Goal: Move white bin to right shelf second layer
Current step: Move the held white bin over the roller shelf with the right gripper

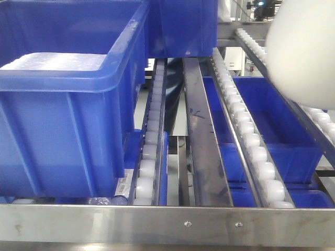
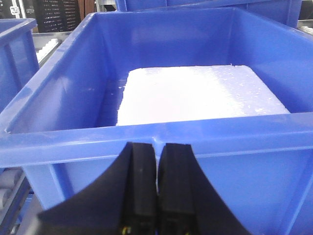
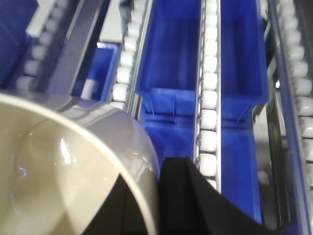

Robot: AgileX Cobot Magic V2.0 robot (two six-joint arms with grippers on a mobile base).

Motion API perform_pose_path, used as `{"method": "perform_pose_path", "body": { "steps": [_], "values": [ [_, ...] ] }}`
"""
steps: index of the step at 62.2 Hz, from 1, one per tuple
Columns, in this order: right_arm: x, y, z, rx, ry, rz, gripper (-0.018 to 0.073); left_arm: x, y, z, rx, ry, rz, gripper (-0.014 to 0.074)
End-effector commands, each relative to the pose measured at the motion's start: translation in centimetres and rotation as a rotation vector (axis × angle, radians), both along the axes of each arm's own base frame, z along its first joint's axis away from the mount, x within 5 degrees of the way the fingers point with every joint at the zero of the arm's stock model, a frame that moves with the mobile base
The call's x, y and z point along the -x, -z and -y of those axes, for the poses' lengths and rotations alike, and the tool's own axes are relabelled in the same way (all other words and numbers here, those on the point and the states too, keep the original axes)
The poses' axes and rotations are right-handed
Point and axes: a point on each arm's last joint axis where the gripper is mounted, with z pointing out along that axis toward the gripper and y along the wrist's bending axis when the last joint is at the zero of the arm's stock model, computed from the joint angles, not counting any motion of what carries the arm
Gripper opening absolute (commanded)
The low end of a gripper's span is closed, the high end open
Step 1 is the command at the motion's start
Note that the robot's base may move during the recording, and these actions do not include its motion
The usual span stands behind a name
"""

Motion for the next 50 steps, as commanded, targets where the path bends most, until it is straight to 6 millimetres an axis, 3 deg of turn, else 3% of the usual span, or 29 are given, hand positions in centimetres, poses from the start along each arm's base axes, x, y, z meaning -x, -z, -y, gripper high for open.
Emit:
{"method": "perform_pose_path", "body": {
  "steps": [1,12,25,50],
  "values": [
    [-2.0,-2.3,-0.3,-0.010,-0.003,0.108,0.0056,0.0,0.4,0.0,0.019,-0.004,0.060,0.0085],
    [-6.2,-1.7,-0.4,-0.002,0.016,0.058,0.0056,0.0,0.4,0.0,0.019,-0.004,0.060,0.0085],
    [-10.1,0.0,1.5,0.009,0.097,-0.023,0.0056,0.0,0.4,0.0,0.019,-0.004,0.060,0.0085],
    [-12.0,2.9,2.2,0.018,0.124,-0.127,0.0056,0.0,0.4,0.0,0.019,-0.004,0.060,0.0085]
  ]
}}
